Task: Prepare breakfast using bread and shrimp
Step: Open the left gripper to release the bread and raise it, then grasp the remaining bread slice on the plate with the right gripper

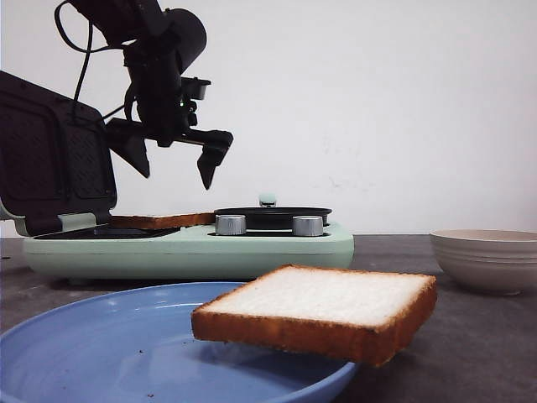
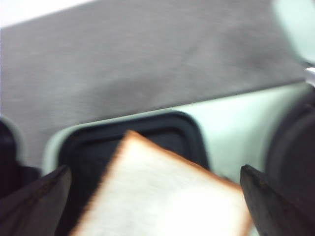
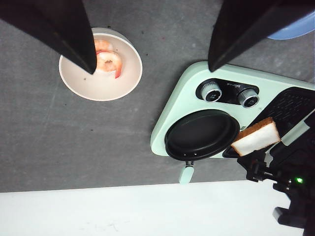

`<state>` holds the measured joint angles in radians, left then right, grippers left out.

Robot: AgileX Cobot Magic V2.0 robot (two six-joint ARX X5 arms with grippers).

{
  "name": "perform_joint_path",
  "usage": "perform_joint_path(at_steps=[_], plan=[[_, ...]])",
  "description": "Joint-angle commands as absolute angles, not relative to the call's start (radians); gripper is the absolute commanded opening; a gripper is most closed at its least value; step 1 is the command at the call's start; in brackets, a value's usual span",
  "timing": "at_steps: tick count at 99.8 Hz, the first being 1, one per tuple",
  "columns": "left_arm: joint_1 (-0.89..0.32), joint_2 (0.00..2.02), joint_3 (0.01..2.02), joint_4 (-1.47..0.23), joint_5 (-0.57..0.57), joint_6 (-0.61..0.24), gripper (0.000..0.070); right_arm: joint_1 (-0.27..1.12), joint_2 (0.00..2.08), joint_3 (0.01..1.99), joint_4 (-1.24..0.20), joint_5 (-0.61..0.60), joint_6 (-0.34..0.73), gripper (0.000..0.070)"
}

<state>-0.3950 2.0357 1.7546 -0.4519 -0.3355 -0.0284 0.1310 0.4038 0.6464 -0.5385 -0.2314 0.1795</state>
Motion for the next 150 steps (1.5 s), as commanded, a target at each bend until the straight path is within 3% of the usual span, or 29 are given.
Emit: perform_joint_path(at_steps=[1,9,13,19,26,51,61,89,128,150], plan=[[-0.401,2.028,1.803,-0.451,-0.35,-0.047,0.0657,0.136,0.41,0.66,-0.532,-0.227,0.167,0.0445],[-0.402,2.0,1.824,-0.481,-0.35,-0.048,0.0361,0.136,0.41,0.66,-0.53,-0.227,0.167,0.0445],[-0.402,1.978,1.824,-0.487,-0.35,-0.054,0.0248,0.136,0.411,0.66,-0.528,-0.227,0.167,0.0445],[-0.402,1.943,1.824,-0.498,-0.347,-0.066,0.0157,0.136,0.413,0.66,-0.521,-0.227,0.168,0.0444],[-0.402,1.897,1.824,-0.519,-0.342,-0.075,0.0102,0.136,0.423,0.66,-0.517,-0.227,0.168,0.0444],[-0.402,1.705,1.822,-0.618,-0.34,-0.13,0.0094,0.136,0.5,0.66,-0.525,-0.23,0.215,0.0444],[-0.399,1.62,1.821,-0.685,-0.311,-0.099,0.0,0.136,0.548,0.66,-0.54,-0.26,0.269,0.0444],[-0.394,1.323,1.818,-0.901,-0.125,-0.042,0.0,0.136,0.735,0.66,-0.579,-0.503,0.343,0.0444],[-0.422,0.823,1.818,-1.014,-0.114,-0.042,0.0,0.154,0.941,0.66,-0.658,-0.665,0.328,0.0444],[-0.422,0.664,1.818,-1.098,-0.115,-0.041,0.0,0.223,1.058,0.66,-0.665,-0.706,0.329,0.0444]])
